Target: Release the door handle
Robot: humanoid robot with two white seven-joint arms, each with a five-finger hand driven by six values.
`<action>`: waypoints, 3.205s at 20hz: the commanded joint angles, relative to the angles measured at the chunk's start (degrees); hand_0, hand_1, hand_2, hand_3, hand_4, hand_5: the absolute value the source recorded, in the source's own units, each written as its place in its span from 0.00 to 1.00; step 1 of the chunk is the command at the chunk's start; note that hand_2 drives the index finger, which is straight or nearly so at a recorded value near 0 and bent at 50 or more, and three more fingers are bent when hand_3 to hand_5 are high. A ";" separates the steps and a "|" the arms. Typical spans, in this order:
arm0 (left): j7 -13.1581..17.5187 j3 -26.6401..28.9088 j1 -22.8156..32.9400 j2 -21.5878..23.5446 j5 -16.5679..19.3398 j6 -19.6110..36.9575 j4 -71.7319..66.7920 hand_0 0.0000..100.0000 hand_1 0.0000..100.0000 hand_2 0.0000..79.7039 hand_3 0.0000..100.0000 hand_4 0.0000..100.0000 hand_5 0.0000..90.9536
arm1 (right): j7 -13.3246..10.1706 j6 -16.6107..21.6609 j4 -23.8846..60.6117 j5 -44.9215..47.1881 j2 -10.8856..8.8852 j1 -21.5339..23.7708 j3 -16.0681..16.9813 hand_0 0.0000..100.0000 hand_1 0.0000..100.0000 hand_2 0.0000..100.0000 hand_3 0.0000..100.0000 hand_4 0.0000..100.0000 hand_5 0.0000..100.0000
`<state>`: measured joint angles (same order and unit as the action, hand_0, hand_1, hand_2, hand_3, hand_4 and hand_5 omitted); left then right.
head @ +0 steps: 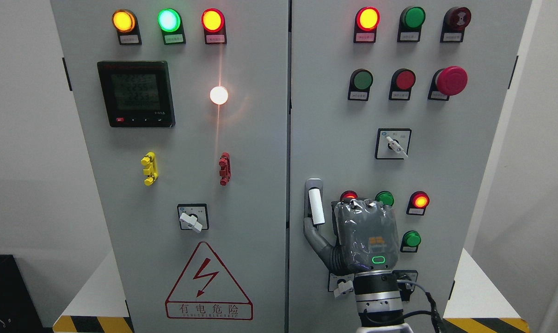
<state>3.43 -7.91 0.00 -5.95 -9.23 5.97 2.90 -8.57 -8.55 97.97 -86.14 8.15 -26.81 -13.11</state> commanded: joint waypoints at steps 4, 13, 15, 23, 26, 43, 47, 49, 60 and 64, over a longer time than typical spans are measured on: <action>0.00 0.00 0.53 -0.02 0.00 0.01 0.00 0.12 0.56 0.00 0.00 0.00 0.00 | -0.13 -0.68 0.29 0.01 0.02 0.01 0.28 0.43 0.38 0.95 1.00 1.00 1.00; 0.00 0.00 0.53 -0.02 0.00 0.01 0.00 0.12 0.56 0.00 0.00 0.00 0.00 | -0.22 -0.94 0.29 0.01 0.02 0.01 0.28 0.43 0.41 0.95 1.00 1.00 1.00; 0.00 0.00 0.53 -0.02 0.00 0.01 -0.09 0.12 0.56 0.00 0.00 0.00 0.00 | -0.30 -0.94 0.38 0.01 0.02 0.01 0.28 0.43 0.42 0.95 1.00 1.00 1.00; 0.00 0.00 0.53 -0.02 0.00 0.01 0.00 0.12 0.56 0.00 0.00 0.00 0.00 | -0.31 -0.94 0.73 0.01 0.02 0.10 0.28 0.43 0.43 0.95 1.00 1.00 1.00; 0.00 0.00 0.53 0.06 0.00 0.01 0.00 0.12 0.56 0.00 0.00 0.00 0.00 | -0.31 -0.94 0.82 0.01 0.02 0.10 0.28 0.43 0.43 0.95 1.00 1.00 1.00; 0.00 0.00 0.53 -0.02 0.00 0.01 0.00 0.12 0.56 0.00 0.00 0.00 0.00 | -0.39 -0.94 1.35 0.01 0.02 0.10 0.81 0.44 0.43 0.95 1.00 1.00 1.00; 0.00 0.00 0.53 -0.02 0.00 0.01 0.00 0.12 0.56 0.00 0.00 0.00 0.00 | -0.39 -1.03 1.35 0.01 0.02 0.10 0.81 0.44 0.43 0.94 1.00 1.00 1.00; 0.00 0.00 0.53 -0.02 0.00 0.01 0.00 0.12 0.56 0.00 0.00 0.00 0.00 | -0.39 -1.03 1.35 0.01 0.02 0.18 0.81 0.44 0.43 0.94 1.00 1.00 1.00; 0.00 0.00 0.44 -0.02 0.00 0.01 0.00 0.12 0.56 0.00 0.00 0.00 0.00 | -0.48 -1.03 1.78 0.01 0.11 0.18 1.25 0.45 0.43 0.94 1.00 1.00 1.00; 0.00 0.00 0.53 -0.02 0.00 0.01 0.00 0.12 0.56 0.00 0.00 0.00 0.00 | -0.48 -1.03 1.79 0.01 0.11 0.27 1.25 0.45 0.43 0.94 1.00 1.00 1.00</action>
<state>3.43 -7.91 0.00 -5.96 -9.23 5.97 2.90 -9.08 -9.63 99.52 -86.13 8.22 -26.63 -12.09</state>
